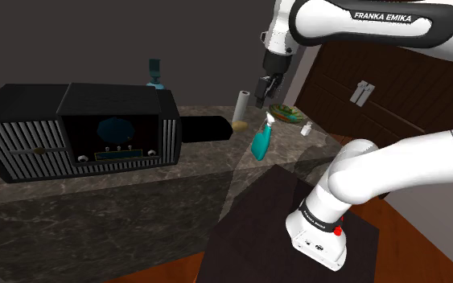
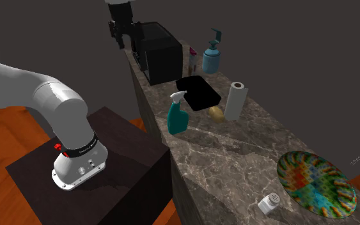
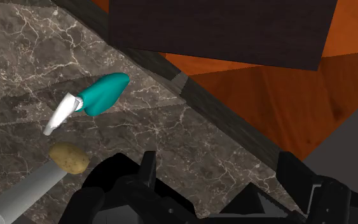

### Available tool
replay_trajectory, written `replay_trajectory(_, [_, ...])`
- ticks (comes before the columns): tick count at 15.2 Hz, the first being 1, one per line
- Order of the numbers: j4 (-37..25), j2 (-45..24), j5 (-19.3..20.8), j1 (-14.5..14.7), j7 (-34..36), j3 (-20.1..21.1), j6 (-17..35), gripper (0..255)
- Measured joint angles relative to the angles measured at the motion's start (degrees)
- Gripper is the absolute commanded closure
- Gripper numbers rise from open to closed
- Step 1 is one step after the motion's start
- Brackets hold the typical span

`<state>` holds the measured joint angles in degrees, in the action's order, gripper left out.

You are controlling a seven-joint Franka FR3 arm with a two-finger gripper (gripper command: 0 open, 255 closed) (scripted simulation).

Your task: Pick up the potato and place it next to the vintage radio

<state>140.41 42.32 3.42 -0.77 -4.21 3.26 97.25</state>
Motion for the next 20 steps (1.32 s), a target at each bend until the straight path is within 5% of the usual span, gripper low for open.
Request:
replay_trajectory(12, [7.13, -6.11, 7.02, -2.38, -19.58, -13.58, 15.82, 0])
replay_trajectory(20, [4.41, -20.74, 7.64, -1.85, -36.35, -24.63, 29.58, 0])
